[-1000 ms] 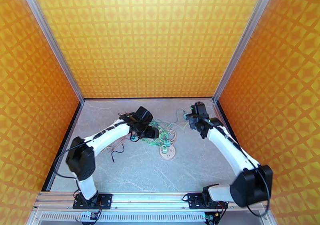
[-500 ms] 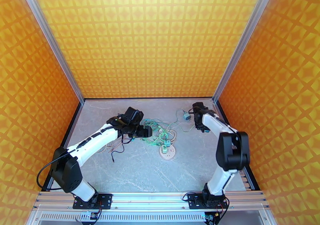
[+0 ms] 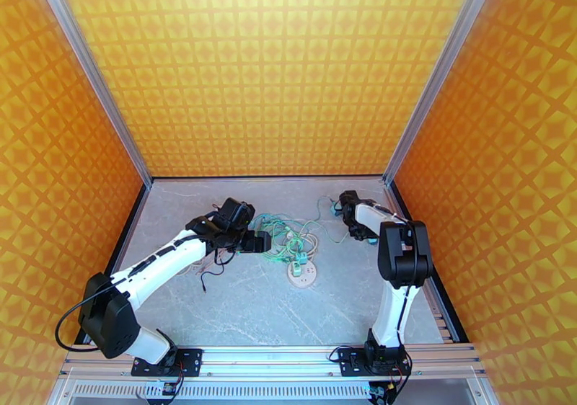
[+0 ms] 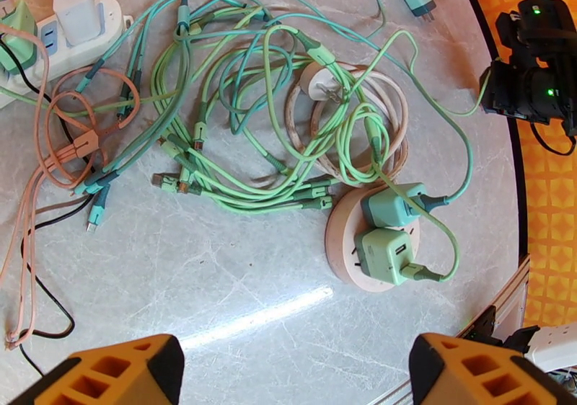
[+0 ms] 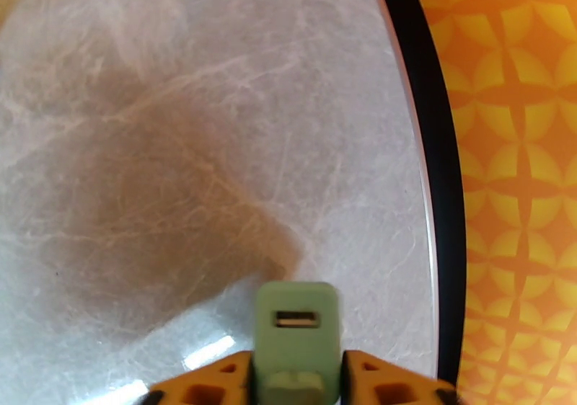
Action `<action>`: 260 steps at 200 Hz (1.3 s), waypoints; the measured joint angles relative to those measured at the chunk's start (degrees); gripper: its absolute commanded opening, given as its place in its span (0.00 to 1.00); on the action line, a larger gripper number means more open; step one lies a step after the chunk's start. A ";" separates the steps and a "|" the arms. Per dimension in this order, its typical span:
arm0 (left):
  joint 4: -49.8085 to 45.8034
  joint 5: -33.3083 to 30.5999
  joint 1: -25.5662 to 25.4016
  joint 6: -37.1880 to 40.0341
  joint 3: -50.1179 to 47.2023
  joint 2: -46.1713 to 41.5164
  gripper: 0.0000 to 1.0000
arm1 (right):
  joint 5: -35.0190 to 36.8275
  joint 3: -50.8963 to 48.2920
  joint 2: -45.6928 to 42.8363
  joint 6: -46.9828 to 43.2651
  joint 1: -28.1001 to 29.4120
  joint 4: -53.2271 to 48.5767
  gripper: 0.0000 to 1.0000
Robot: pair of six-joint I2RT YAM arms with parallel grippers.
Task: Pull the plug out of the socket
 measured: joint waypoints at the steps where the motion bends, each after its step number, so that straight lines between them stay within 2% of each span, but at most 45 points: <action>1: 0.00 0.00 0.00 0.00 0.00 0.00 0.87 | -0.04 0.07 0.00 -0.09 0.00 -0.04 0.53; 13: 0.13 0.00 0.00 0.00 -0.02 -0.04 0.87 | -0.94 0.59 0.00 0.09 0.00 -0.42 0.58; 46: 0.50 0.00 0.00 0.00 -0.04 -0.07 0.88 | -4.04 0.90 -0.96 0.76 0.00 -0.83 0.78; 77: 0.94 0.02 -0.02 0.00 -0.04 -0.07 0.87 | -8.59 0.39 -5.46 1.84 -0.02 -1.55 0.85; 139: 2.36 0.00 -2.75 -1.03 0.04 1.16 0.85 | -20.26 -7.32 -22.53 4.61 0.00 -0.85 0.86; 193: 2.36 0.00 -6.51 -2.25 1.33 6.10 0.81 | -21.55 -11.23 -22.38 5.09 0.00 0.35 0.86; 224: 2.45 0.00 -8.20 -2.40 2.47 6.75 0.77 | -25.53 -15.96 -24.20 6.27 0.00 3.02 0.80; 260: 3.50 0.00 -11.17 -2.45 3.04 8.61 0.69 | -34.51 -23.63 -32.48 8.15 0.28 7.02 0.71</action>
